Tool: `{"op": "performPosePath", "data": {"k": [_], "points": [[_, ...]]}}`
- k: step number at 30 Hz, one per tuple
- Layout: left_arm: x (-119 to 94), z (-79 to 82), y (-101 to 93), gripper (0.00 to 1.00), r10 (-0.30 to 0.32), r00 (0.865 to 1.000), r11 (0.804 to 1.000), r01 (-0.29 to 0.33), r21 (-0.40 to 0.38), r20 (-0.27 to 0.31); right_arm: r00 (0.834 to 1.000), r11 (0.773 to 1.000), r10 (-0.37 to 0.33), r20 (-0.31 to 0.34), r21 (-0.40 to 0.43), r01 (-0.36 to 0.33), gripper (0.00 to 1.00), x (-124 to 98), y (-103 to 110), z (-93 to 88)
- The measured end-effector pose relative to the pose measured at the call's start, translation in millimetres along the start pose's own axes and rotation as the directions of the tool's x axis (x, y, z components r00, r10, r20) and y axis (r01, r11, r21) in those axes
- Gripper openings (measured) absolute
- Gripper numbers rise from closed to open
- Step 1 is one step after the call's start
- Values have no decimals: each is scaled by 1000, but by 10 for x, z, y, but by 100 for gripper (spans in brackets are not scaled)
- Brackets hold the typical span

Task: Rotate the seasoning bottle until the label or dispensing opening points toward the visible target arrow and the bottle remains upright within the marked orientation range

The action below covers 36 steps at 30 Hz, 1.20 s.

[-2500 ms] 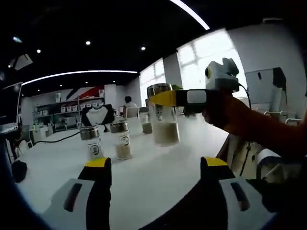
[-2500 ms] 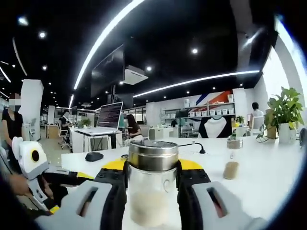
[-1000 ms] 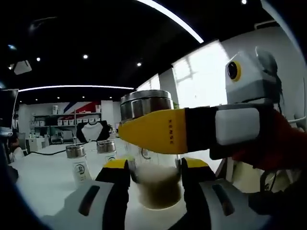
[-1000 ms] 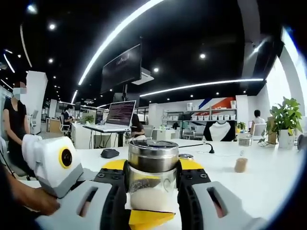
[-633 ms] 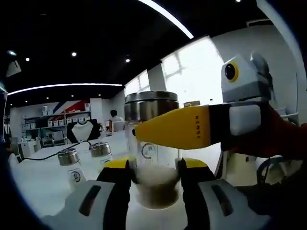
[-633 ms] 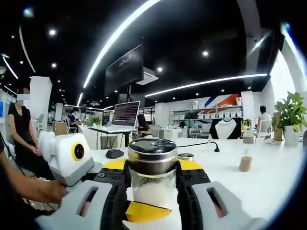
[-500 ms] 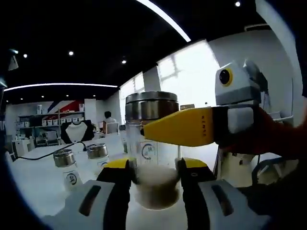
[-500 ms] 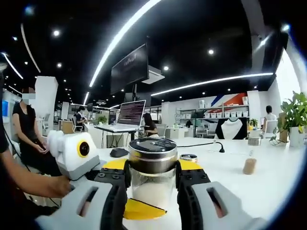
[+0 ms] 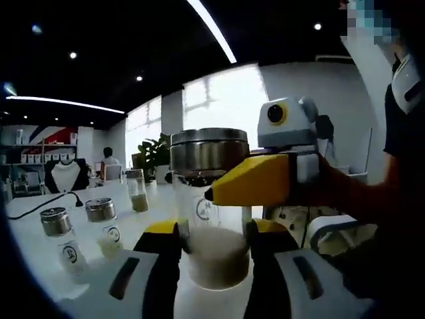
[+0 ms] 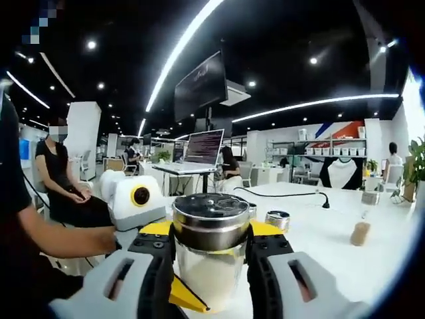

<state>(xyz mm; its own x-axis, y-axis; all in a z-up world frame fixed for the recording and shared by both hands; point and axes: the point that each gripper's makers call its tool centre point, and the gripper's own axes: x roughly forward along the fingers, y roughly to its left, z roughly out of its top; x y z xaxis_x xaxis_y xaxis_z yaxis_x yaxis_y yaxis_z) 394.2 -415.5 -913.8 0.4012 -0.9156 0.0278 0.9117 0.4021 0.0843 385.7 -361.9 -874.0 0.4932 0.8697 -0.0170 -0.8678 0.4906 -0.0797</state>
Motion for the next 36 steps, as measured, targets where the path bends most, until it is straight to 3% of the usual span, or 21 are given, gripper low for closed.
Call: {"op": "performPosePath", "data": {"k": [2, 4, 8, 10, 13, 16, 18, 22, 25, 28, 31, 36], "points": [[34, -6, 44, 44, 48, 999, 999, -48, 16, -6, 998, 996, -66, -15, -67, 65, 39, 20, -60, -6], [68, -18, 111, 45, 115, 993, 992, -114, 50, -14, 994, 991, -104, -23, -83, 102, 39, 42, -88, -20], [84, -2, 196, 45, 231, 973, 972, -232, 47, 16, 986, 985, -169, 6, -31, 169, 39, 49, -179, 8], [99, -11, 241, 44, 290, 957, 956, -290, 34, 6, 971, 970, -239, 16, -43, 239, 39, 29, -265, 32], [150, 51, 280, 44, 361, 932, 930, -363, 52, 38, 944, 942, -323, 65, -70, 328, 39, 11, -331, 166], [170, 109, 324, 45, 420, 905, 901, -424, 91, 66, 916, 925, -380, 130, 28, 379, 39, -46, -371, 281], [176, 129, 317, 45, 442, 894, 888, -448, 106, 75, 892, 905, -424, 155, 96, 413, 39, -85, -408, 308], [195, 120, 312, 47, 467, 882, 868, -472, 155, 67, 865, 884, -468, 180, 110, 455, 39, -116, -406, 304], [138, 119, 298, 46, 468, 881, 868, -473, 155, 64, 876, 896, -443, 189, 104, 431, 39, -118, -387, 304], [84, 181, 279, 45, 455, 884, 869, -467, 165, 108, 904, 932, -362, 228, 117, 344, 39, -123, -334, 360], [117, 183, 243, 45, 403, 906, 904, -416, 97, 127, 915, 945, -324, 241, 30, 327, 39, -120, -301, 351], [115, 130, 250, 45, 373, 920, 920, -383, 79, 122, 941, 964, -260, 218, 7, 265, 39, -125, -282, 296]]}}
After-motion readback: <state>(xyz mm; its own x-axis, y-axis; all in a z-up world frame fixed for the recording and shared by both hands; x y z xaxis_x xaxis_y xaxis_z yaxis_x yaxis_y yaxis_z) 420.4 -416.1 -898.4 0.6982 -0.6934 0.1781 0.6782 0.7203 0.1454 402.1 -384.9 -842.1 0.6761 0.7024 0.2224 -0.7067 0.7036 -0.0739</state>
